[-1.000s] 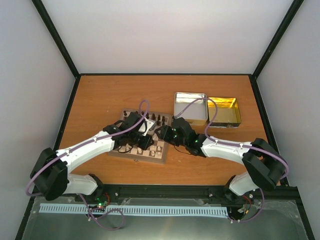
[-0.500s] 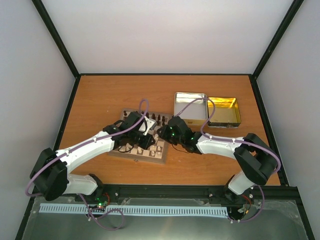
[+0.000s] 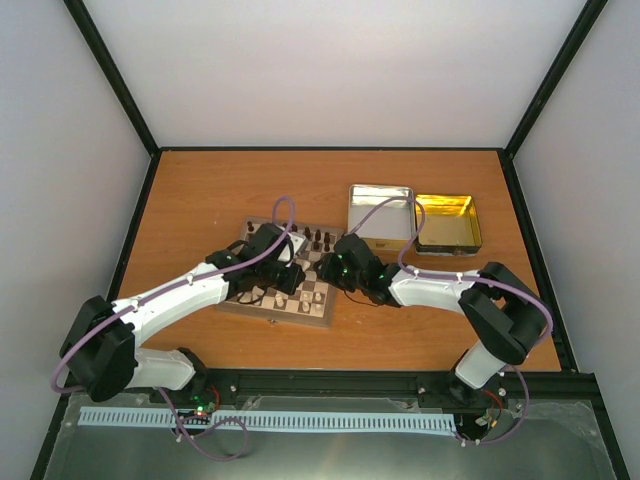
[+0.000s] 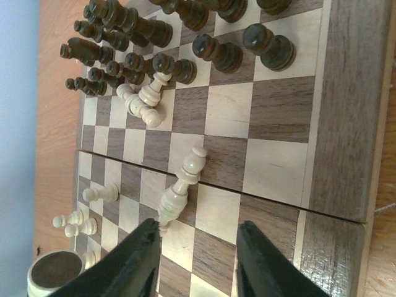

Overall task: Set up the chess pieces on the board
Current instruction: Pick up the chess piece from the chessboard, then place the chess piece on the chessboard.

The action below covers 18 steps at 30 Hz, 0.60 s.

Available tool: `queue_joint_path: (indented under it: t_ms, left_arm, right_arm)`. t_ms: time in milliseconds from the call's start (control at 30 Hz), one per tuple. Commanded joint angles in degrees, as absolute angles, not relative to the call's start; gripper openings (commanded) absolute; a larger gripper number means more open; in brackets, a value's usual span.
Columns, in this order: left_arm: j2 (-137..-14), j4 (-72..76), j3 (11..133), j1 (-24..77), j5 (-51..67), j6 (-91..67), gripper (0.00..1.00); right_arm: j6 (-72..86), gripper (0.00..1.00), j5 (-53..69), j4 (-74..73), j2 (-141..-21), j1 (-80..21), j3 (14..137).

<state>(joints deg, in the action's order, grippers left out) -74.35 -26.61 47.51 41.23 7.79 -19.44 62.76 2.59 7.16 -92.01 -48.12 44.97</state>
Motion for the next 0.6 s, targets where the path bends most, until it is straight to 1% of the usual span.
queue_joint_path:
  t_ms: [0,167,333,467,567]
  left_arm:
    - [-73.95,-27.49,49.00,41.18,6.59,-19.53,0.01]
    - [-72.41,-28.74,49.64,41.19,8.42,-15.99,0.01]
    - [-69.17,-27.16,50.22,41.20,15.62,-12.37,0.01]
    - [-65.58,-24.93,50.54,41.16,22.21,-9.93,0.01]
    - [-62.83,-23.30,50.48,41.20,25.80,-8.99,0.01]
  right_arm:
    - [58.72,0.40,2.37,6.19,-88.69,-47.72,45.95]
    - [52.83,0.48,4.19,5.79,-80.84,-47.20,42.96]
    - [51.36,0.63,10.81,10.47,-72.16,-46.53,37.87]
    - [53.03,0.66,16.84,11.71,-71.53,-46.56,38.25]
    - [54.70,0.64,19.85,14.91,-71.42,-46.58,37.85]
